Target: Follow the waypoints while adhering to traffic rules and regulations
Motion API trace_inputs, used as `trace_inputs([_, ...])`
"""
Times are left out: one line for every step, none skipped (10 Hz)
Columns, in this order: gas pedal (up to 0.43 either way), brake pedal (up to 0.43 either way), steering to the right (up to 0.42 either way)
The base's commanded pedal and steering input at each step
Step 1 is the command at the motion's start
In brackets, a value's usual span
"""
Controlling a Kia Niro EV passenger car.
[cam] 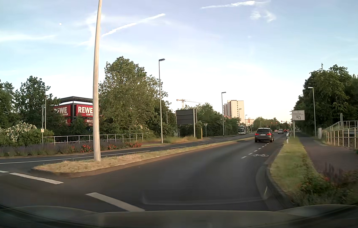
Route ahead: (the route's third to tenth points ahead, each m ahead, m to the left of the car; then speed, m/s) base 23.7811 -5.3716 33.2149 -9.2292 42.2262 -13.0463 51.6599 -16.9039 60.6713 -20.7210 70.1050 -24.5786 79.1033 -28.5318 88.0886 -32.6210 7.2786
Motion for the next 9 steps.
trace_inputs([0.177, 0.000, 0.025])
trace_inputs([0.189, 0.000, 0.047])
trace_inputs([0.189, 0.000, 0.063])
trace_inputs([0.189, 0.000, 0.086])
trace_inputs([0.197, 0.000, 0.103])
trace_inputs([0.197, 0.000, 0.115])
trace_inputs([0.209, 0.000, 0.123])
trace_inputs([0.220, 0.000, 0.125])
trace_inputs([0.260, 0.000, 0.124])
